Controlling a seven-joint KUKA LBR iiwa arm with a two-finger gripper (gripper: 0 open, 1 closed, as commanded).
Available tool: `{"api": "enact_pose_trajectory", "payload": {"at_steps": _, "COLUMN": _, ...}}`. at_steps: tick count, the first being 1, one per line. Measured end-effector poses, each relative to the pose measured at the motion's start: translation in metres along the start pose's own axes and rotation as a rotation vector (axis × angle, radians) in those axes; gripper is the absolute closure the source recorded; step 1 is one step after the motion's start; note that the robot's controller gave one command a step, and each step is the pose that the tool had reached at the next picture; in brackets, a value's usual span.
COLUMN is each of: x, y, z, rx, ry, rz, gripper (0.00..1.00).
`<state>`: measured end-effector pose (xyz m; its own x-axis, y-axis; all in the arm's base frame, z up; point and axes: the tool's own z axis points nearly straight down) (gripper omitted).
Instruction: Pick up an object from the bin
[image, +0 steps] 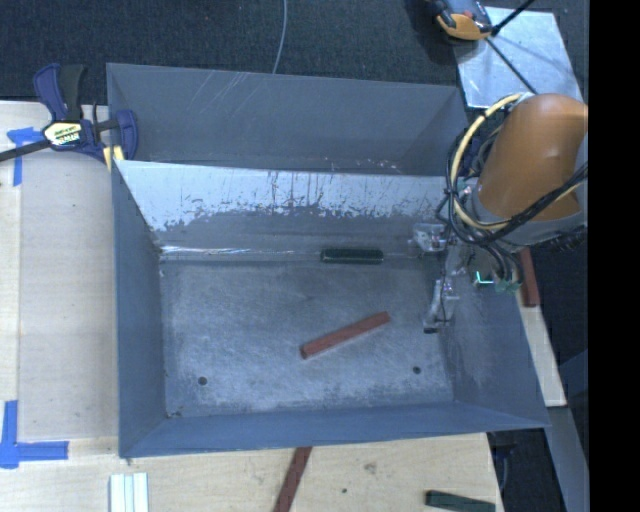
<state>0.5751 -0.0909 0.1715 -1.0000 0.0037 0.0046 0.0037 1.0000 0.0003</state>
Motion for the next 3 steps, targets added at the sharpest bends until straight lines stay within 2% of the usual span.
{"api": "enact_pose_trajectory", "payload": {"at_steps": 1, "x": -0.002, "y": 0.0, "z": -0.005, "rx": 0.001, "ry": -0.008, "rz": -0.002, "gripper": 0.0}}
{"api": "enact_pose_trajectory", "payload": {"at_steps": 2, "x": 0.008, "y": 0.018, "z": 0.03, "rx": 0.003, "ry": -0.013, "rz": -0.09, "gripper": 0.0}}
{"api": "enact_pose_trajectory", "payload": {"at_steps": 3, "x": -0.007, "y": 0.017, "z": 0.101, "rx": 0.002, "ry": -0.011, "rz": -0.252, "gripper": 1.0}}
